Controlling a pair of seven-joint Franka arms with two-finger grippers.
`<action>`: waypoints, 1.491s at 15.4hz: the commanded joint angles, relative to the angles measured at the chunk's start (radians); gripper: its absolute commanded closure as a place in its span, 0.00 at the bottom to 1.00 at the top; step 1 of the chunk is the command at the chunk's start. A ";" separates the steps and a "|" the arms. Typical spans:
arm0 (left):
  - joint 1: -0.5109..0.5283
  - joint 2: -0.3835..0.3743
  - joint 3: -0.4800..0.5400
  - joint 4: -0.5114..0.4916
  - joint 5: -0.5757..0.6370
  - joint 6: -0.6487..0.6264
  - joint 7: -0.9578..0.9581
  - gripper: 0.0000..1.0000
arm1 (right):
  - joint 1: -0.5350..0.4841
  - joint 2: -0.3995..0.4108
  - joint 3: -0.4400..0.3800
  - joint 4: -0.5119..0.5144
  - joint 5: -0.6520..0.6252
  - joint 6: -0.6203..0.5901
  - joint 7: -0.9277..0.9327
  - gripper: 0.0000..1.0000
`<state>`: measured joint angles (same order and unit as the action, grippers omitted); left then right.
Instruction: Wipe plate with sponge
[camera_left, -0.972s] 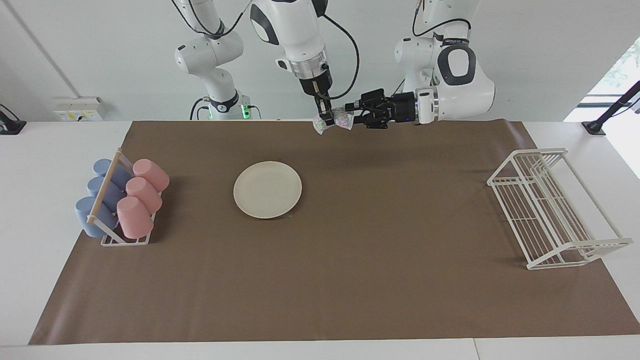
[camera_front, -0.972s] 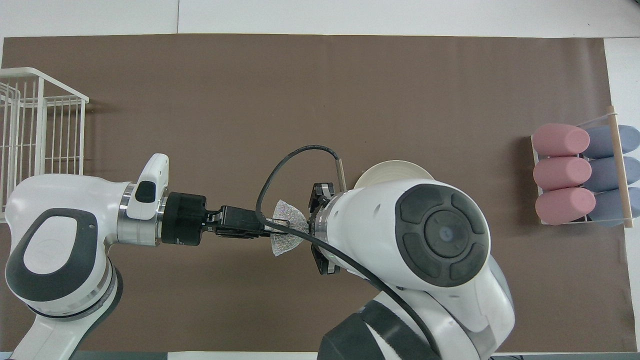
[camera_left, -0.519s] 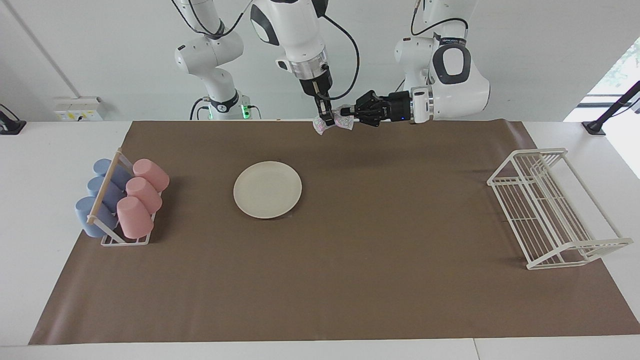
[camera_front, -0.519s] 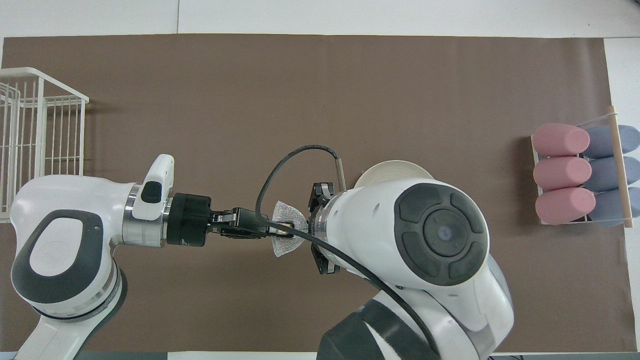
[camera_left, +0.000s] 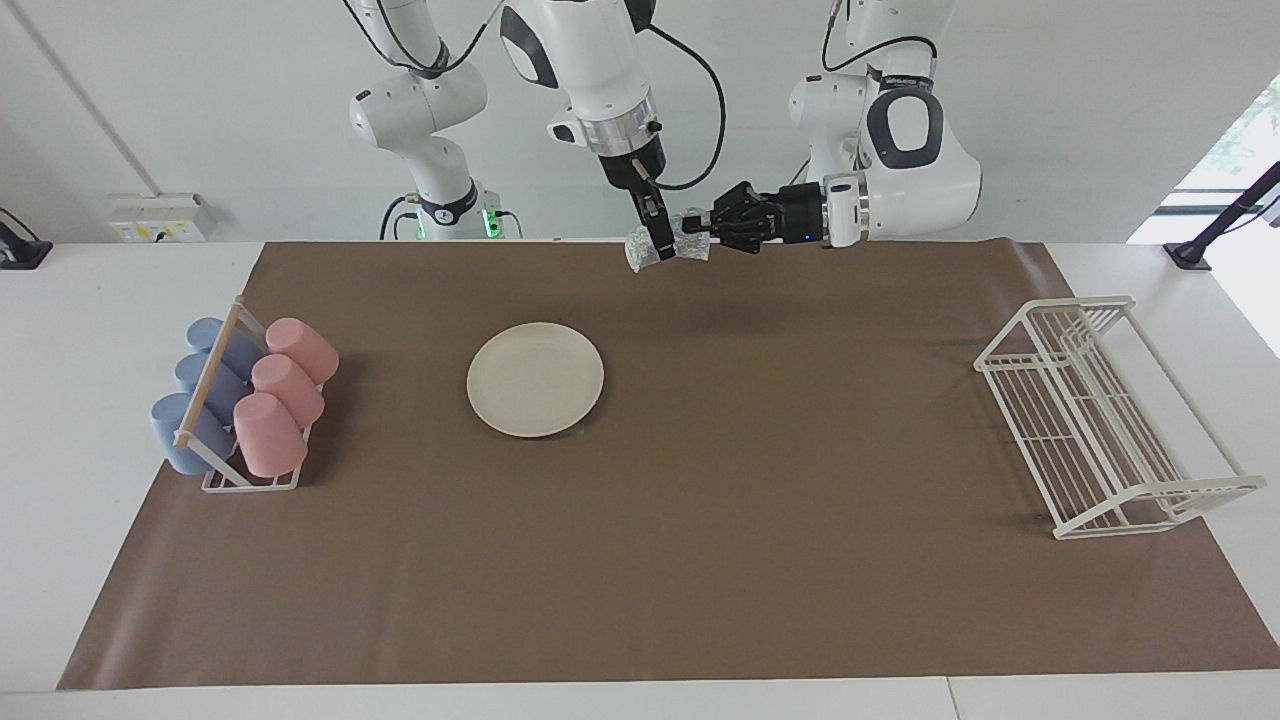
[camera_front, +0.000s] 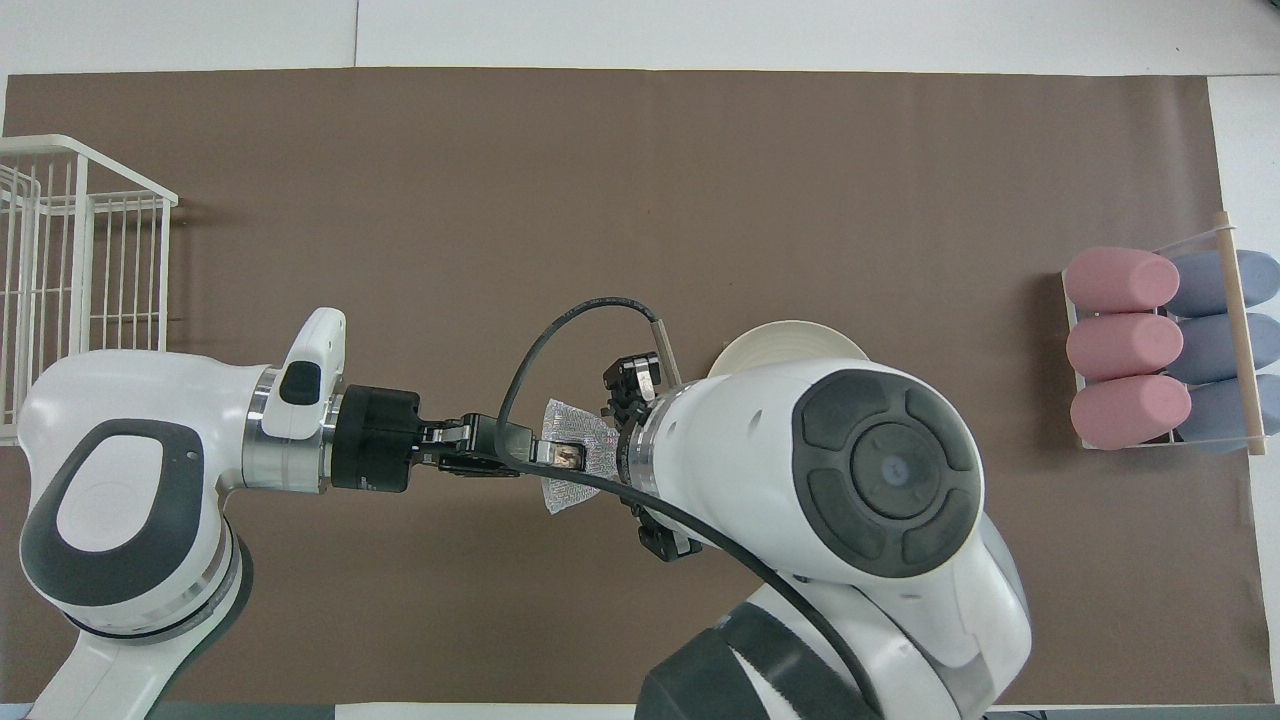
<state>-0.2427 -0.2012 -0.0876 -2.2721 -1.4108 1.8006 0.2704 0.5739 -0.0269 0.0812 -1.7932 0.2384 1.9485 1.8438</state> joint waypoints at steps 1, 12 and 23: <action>-0.006 -0.018 0.008 -0.017 0.038 0.011 -0.013 1.00 | -0.035 -0.031 0.002 -0.029 -0.016 -0.017 -0.215 0.00; 0.023 -0.009 0.009 0.046 0.465 0.026 -0.239 1.00 | -0.333 -0.039 0.003 -0.057 -0.025 -0.071 -1.237 0.00; 0.014 0.106 0.006 0.342 1.077 -0.142 -0.626 1.00 | -0.592 -0.027 0.002 -0.038 -0.115 -0.178 -1.857 0.00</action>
<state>-0.2199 -0.1562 -0.0801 -2.0303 -0.4386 1.7274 -0.2851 -0.0092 -0.0453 0.0667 -1.8334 0.1912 1.7921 0.0450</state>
